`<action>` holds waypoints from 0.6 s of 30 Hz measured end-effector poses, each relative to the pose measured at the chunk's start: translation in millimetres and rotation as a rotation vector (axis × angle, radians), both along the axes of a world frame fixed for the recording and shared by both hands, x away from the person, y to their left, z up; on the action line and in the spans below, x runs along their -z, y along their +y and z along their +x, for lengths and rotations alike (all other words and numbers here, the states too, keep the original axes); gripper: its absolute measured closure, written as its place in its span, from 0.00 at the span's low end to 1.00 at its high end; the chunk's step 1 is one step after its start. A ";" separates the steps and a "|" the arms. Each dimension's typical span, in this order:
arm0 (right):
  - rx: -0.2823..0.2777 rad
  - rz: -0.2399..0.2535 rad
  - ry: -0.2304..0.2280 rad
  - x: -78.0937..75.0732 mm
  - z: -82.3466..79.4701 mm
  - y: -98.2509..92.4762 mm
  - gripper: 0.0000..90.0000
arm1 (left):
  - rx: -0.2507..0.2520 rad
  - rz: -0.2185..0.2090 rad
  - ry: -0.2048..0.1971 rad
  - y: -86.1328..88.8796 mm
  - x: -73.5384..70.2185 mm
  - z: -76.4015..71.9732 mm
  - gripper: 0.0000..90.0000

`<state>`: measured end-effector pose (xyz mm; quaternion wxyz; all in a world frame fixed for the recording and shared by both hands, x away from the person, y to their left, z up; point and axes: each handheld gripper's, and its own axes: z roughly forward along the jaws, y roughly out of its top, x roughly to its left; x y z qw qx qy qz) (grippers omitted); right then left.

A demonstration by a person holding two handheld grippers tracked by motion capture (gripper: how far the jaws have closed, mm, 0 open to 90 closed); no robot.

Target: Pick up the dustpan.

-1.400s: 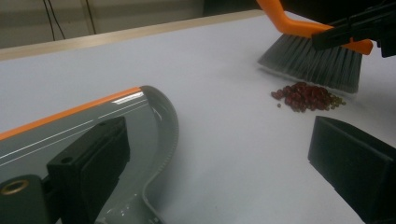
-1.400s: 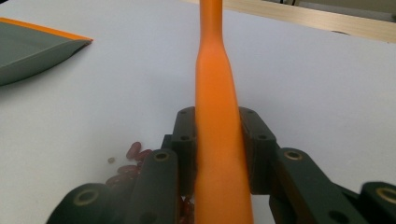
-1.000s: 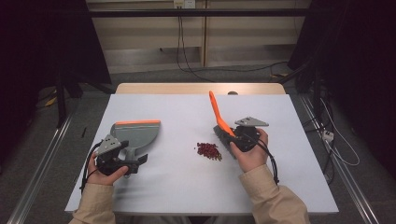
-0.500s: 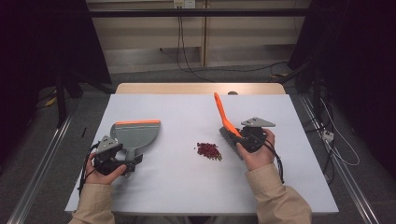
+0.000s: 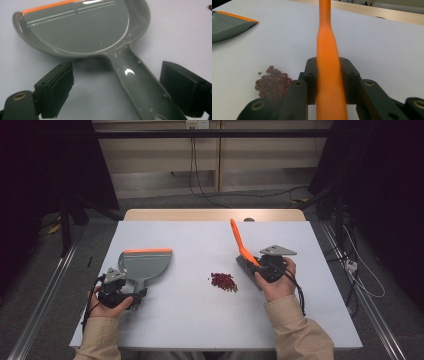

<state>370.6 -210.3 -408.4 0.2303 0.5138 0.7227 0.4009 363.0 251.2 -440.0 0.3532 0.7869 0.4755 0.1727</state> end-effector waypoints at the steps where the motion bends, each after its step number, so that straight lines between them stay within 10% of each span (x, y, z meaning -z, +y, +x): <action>1: 0.000 0.002 0.000 0.3 -0.1 -0.4 0.79 | 0.001 -0.005 0.007 0.6 -0.5 0.1 0.19; 18: 0.009 0.000 -0.007 -1.9 -2.4 -4.4 0.79 | -0.020 0.050 0.084 13.7 -2.3 10.9 0.67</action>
